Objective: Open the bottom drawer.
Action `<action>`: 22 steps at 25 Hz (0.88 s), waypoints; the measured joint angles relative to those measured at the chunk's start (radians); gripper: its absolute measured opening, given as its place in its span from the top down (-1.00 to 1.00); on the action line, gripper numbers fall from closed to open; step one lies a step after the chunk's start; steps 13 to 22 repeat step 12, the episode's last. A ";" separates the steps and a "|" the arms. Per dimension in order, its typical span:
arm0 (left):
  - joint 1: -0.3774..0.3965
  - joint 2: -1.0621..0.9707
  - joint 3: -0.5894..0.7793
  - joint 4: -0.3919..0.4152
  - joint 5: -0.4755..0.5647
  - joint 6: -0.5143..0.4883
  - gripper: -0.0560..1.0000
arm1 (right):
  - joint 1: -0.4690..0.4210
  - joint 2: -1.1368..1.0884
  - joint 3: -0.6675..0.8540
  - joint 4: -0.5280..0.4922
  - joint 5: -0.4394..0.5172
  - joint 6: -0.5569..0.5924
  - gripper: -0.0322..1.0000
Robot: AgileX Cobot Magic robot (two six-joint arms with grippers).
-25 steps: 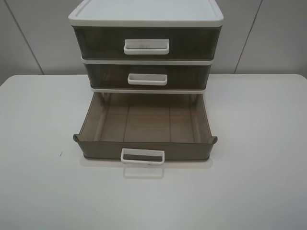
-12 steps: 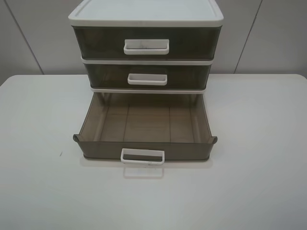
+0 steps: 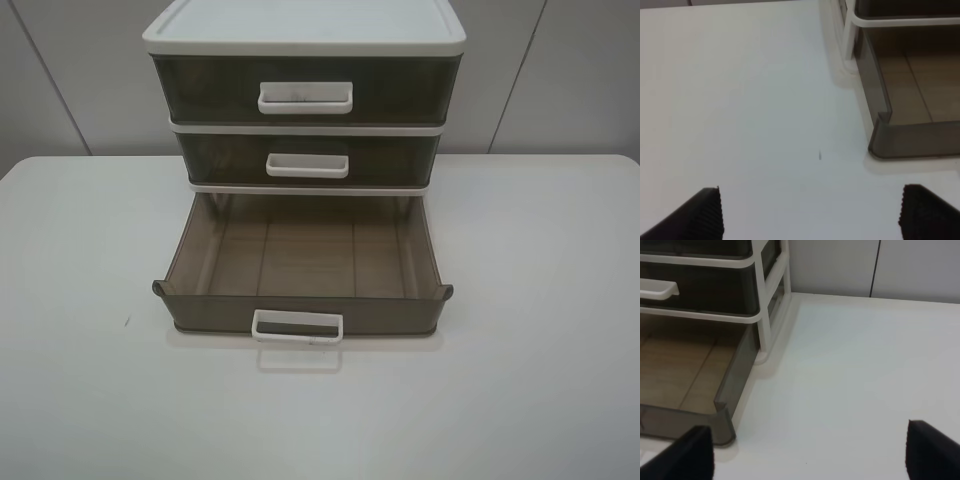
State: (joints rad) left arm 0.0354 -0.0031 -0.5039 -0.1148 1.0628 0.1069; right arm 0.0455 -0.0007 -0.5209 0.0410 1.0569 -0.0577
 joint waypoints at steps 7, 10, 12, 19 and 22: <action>0.000 0.000 0.000 0.000 0.000 0.000 -0.47 | 0.000 0.000 0.000 0.000 0.000 0.000 -0.34; 0.000 0.000 0.000 0.000 0.000 0.000 -0.47 | 0.000 0.000 0.000 0.000 0.000 0.000 -0.34; 0.000 0.000 0.000 0.000 0.000 0.000 -0.47 | 0.000 0.000 0.000 0.000 0.000 0.000 -0.34; 0.000 0.000 0.000 0.000 0.000 0.000 -0.47 | 0.000 0.000 0.000 0.000 0.000 0.000 -0.34; 0.000 0.000 0.000 0.000 0.000 0.000 -0.47 | 0.000 0.000 0.000 0.000 0.000 0.000 -0.34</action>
